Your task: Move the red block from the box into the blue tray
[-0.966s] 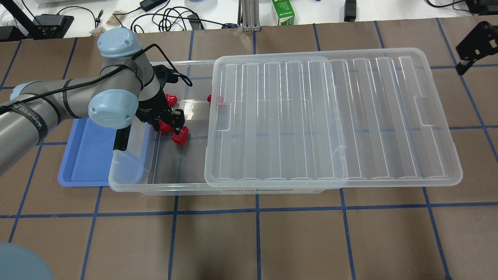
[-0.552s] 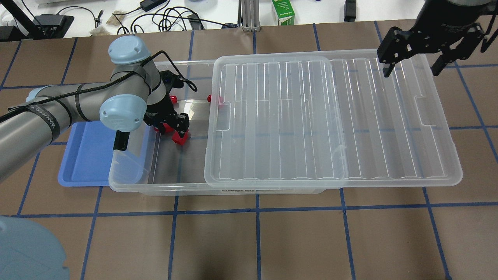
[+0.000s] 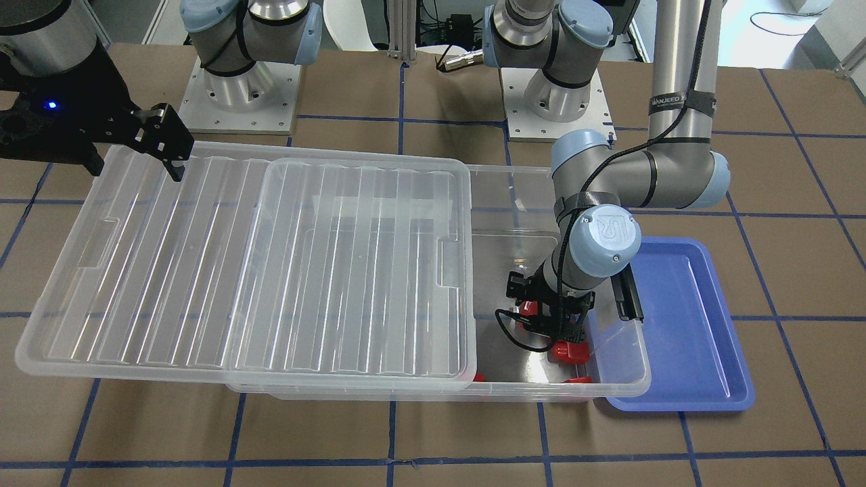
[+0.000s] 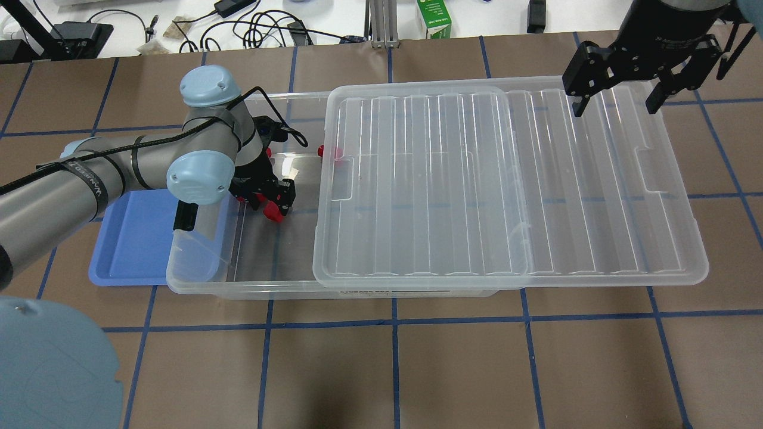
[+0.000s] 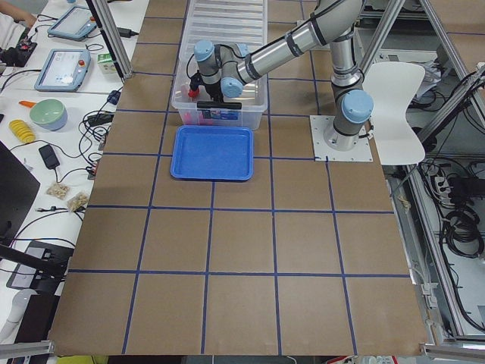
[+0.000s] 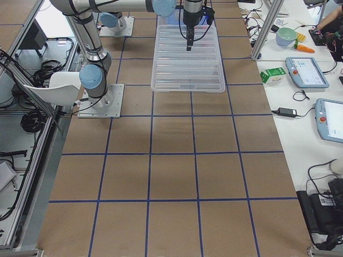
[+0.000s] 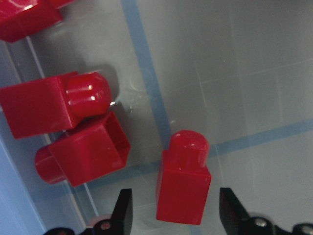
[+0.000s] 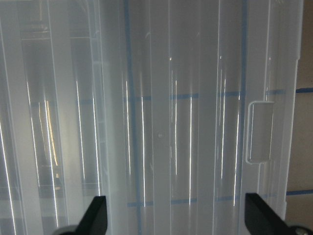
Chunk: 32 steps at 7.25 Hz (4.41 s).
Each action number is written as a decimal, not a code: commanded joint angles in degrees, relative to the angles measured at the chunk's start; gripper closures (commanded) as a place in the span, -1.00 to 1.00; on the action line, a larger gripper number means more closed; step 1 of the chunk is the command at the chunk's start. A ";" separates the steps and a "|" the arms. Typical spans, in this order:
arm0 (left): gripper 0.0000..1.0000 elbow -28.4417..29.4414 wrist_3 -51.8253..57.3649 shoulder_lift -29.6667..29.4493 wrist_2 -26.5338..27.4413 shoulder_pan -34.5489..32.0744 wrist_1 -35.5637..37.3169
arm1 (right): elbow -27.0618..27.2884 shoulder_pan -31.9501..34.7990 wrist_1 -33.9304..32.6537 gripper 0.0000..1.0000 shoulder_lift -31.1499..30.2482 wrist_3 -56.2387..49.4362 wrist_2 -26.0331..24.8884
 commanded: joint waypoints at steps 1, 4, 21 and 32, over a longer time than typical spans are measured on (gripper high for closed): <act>-0.33 0.01 0.07 -1.16 -0.04 -0.01 1.61 | 0.01 0.02 -0.51 -1.00 0.01 -0.12 -0.07; 1.00 0.18 0.51 -1.16 -0.48 -0.01 1.89 | 0.01 0.02 -0.60 -1.00 0.10 -0.20 -0.15; 1.00 10.32 6.49 -0.44 0.66 23.64 -10.37 | 0.18 -26.05 0.98 -1.00 -1.92 -39.03 -0.24; -1.00 8.35 6.22 -4.34 1.10 23.29 -6.54 | 17.14 -27.40 -17.28 -1.00 4.67 -28.42 0.81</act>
